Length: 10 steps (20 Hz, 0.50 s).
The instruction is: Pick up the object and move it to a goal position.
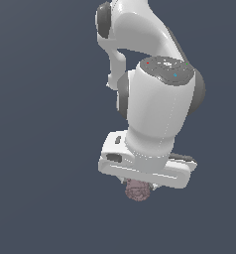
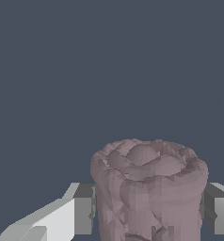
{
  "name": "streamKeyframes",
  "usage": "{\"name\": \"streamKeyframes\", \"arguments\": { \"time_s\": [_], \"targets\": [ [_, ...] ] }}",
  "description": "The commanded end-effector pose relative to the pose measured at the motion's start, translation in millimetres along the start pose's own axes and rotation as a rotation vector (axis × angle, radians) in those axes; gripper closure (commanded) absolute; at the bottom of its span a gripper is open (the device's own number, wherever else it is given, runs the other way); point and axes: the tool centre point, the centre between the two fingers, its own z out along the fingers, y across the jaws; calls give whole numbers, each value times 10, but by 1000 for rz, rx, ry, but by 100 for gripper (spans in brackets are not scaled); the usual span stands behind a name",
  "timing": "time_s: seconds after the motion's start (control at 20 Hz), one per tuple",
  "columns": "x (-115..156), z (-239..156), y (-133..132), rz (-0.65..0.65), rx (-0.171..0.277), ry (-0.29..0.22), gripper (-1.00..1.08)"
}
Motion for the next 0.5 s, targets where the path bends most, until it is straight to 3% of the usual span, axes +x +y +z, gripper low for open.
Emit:
{"name": "streamKeyframes", "arguments": {
  "time_s": [0.0, 0.45],
  "targets": [
    [30, -158, -164, -76, 10, 17, 108],
    [9, -690, -710, -326, 46, 72, 108]
  ]
}}
